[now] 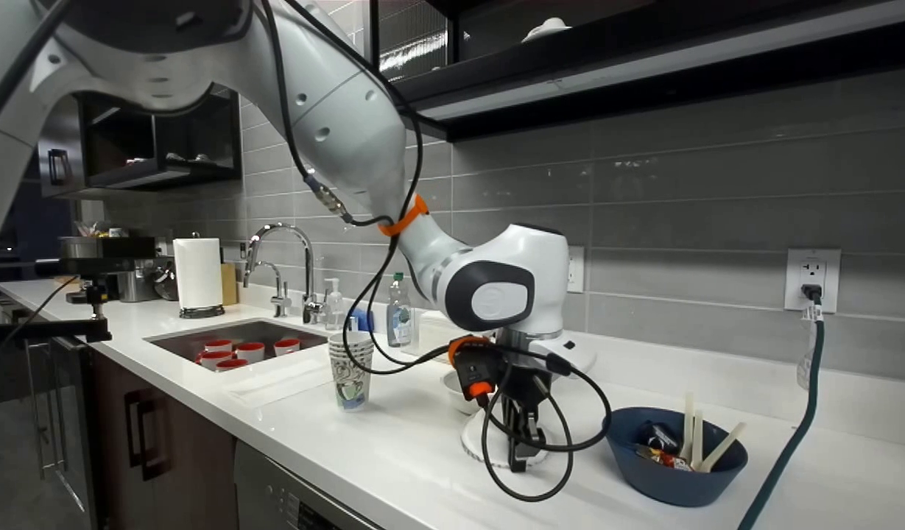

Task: Put the bowls upright

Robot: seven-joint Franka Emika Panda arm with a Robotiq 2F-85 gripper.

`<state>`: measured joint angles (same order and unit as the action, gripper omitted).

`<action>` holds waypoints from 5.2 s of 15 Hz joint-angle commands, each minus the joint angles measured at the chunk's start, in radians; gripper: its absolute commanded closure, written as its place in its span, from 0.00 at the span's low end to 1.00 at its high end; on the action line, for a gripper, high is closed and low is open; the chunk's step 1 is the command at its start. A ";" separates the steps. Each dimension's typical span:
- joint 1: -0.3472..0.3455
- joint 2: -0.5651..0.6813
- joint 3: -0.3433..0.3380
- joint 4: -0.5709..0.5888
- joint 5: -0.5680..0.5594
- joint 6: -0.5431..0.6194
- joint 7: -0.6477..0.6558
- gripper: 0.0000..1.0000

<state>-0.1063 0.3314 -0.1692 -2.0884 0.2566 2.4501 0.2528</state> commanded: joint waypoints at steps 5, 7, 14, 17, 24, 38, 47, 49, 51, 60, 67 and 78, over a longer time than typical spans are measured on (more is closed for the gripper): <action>0.043 -0.052 -0.008 -0.070 -0.130 0.076 0.112 1.00; 0.024 -0.101 -0.011 -0.071 -0.138 0.017 0.072 1.00; -0.063 -0.316 -0.022 -0.022 -0.073 -0.190 -0.176 1.00; -0.060 -0.357 -0.016 0.013 -0.030 -0.258 -0.284 1.00; 0.012 -0.412 0.068 -0.071 -0.133 -0.009 -0.319 0.99; 0.025 -0.409 0.116 -0.223 -0.429 0.535 -0.294 1.00; -0.038 -0.406 0.174 -0.186 -1.097 0.668 -0.149 1.00; -0.068 -0.399 0.184 -0.157 -1.250 0.707 -0.108 1.00; -0.106 -0.393 0.188 -0.099 -1.399 0.752 0.031 1.00; -0.118 -0.411 0.212 0.060 -1.752 0.706 0.171 1.00; -0.052 -0.348 0.277 0.100 -2.112 0.612 0.399 1.00; -0.016 -0.212 0.335 0.062 -2.654 0.337 0.840 1.00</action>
<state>-0.1279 0.0835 0.1539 -2.0199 -2.3039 2.8386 1.0169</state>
